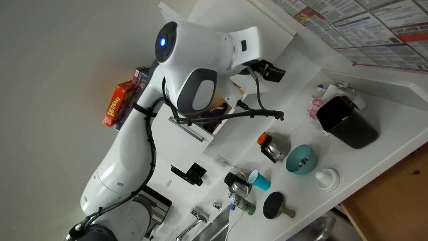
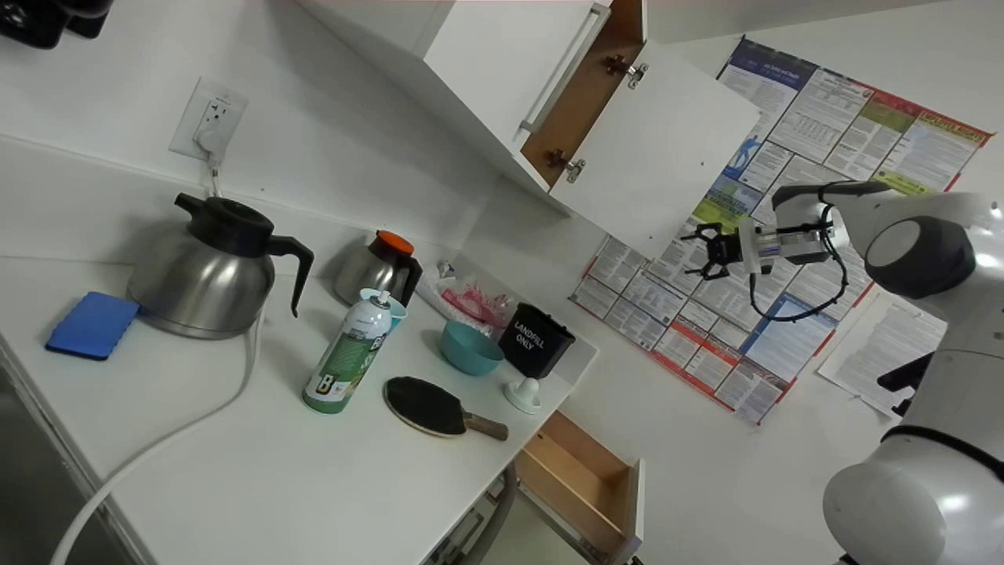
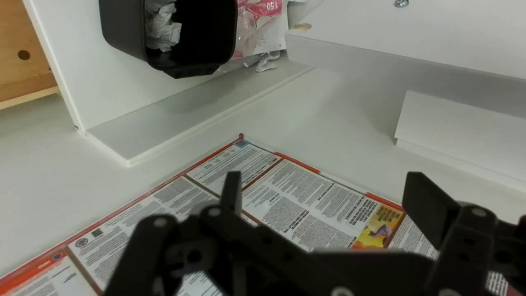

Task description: Close the open upper cabinet door

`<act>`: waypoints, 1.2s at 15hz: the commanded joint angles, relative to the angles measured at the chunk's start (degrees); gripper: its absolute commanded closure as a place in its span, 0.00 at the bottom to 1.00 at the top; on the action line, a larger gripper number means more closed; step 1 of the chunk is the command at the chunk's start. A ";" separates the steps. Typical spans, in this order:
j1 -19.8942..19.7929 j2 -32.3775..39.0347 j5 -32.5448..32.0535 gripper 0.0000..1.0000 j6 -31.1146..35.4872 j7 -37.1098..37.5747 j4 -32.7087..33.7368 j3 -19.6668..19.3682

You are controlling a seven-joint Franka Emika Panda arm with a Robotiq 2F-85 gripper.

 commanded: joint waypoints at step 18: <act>-5.28 8.59 9.58 1.00 -16.11 -1.71 11.56 6.30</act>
